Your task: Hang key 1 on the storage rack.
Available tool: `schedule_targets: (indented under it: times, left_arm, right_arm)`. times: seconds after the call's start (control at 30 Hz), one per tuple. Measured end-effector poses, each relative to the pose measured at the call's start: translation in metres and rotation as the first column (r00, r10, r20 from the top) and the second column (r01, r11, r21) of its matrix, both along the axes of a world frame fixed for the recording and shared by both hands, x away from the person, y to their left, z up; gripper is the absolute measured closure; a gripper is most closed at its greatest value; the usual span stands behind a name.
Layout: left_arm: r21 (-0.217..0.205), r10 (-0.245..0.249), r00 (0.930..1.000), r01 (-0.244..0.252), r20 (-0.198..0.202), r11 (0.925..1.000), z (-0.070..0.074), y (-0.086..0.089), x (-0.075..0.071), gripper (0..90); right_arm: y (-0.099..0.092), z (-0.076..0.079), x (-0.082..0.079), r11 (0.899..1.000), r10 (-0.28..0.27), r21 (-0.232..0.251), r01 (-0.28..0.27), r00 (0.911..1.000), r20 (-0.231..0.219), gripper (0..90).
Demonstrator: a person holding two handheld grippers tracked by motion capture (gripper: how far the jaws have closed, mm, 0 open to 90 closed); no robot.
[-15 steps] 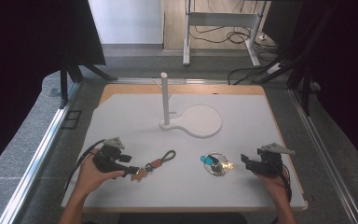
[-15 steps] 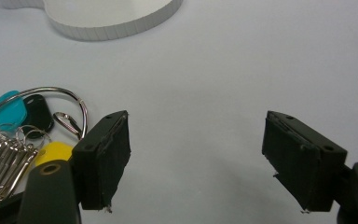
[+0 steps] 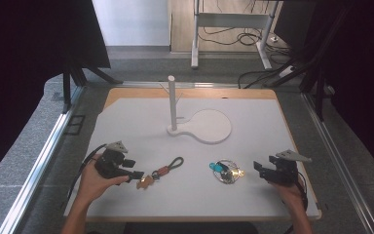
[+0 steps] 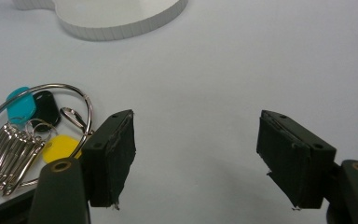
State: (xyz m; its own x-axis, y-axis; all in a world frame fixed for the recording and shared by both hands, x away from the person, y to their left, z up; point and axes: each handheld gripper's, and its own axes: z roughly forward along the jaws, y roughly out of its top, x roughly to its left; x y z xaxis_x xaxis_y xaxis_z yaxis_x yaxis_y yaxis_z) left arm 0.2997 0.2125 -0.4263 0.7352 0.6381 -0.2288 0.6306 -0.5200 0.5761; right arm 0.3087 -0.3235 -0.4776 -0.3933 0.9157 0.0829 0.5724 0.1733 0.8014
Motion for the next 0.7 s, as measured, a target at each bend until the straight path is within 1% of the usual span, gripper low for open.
schedule_targets:
  times: [0.07,0.1,0.13,0.17,0.2,0.27,0.3,0.4,0.53,0.6,0.7]
  left_arm:
    - [-0.017,-0.014,0.9999,0.014,0.007,0.9998,0.007,-0.004,0.0,38.1]
    - [-0.018,-0.018,0.9997,0.018,0.015,0.9997,0.01,-0.006,0.001,38.0]
    - [-0.006,-0.021,0.9995,0.021,0.022,0.9998,0.013,-0.009,0.002,37.8]
    - [-0.007,-0.024,0.9995,0.025,0.022,0.9997,0.016,-0.011,0.003,37.5]
    - [-0.001,-0.036,0.999,0.036,0.029,0.9994,0.018,-0.013,0.003,37.4]
    - [0.011,-0.046,0.9985,0.046,0.03,0.9989,0.022,-0.017,0.005,37.5]
    - [0.013,-0.059,0.998,0.058,0.023,0.9982,0.023,-0.02,0.006,37.5]
    - [0.036,-0.072,0.9973,0.071,0.014,0.9968,0.025,-0.027,0.01,37.7]
    - [0.058,-0.095,0.9954,0.095,-0.004,0.9938,0.025,-0.035,0.016,38.1]
    - [0.079,-0.099,0.9949,0.1,-0.021,0.9919,0.023,-0.041,0.019,38.3]
    - [0.107,-0.105,0.9934,0.109,-0.047,0.9883,0.017,-0.05,0.024,39.0]
  right_arm:
    - [-0.002,0.001,-0.001,1.0,-0.001,0.009,0.001,1.0,0.001,28.9]
    - [-0.003,0.002,-0.001,1.0,0.0,0.011,0.0,1.0,0.001,29.2]
    - [-0.003,0.002,-0.002,1.0,-0.003,0.012,0.003,1.0,0.002,29.3]
    - [-0.004,0.002,-0.002,1.0,-0.005,0.01,0.005,1.0,0.004,29.4]
    - [-0.005,0.002,-0.002,1.0,-0.006,0.01,0.006,1.0,0.004,29.5]
    - [-0.007,0.002,-0.003,1.0,-0.005,0.004,0.005,1.0,0.004,29.6]
    - [-0.007,0.002,-0.002,1.0,-0.006,0.004,0.006,1.0,0.004,29.6]
    - [-0.008,0.002,-0.001,1.0,-0.006,0.012,0.006,1.0,0.004,29.8]
    - [-0.006,0.0,0.002,1.0,0.001,0.004,-0.001,1.0,0.003,29.8]
    - [-0.004,0.0,0.002,1.0,0.009,-0.006,-0.009,1.0,0.001,29.7]
    - [-0.001,0.001,0.003,1.0,0.01,-0.009,-0.01,0.9999,-0.001,29.7]
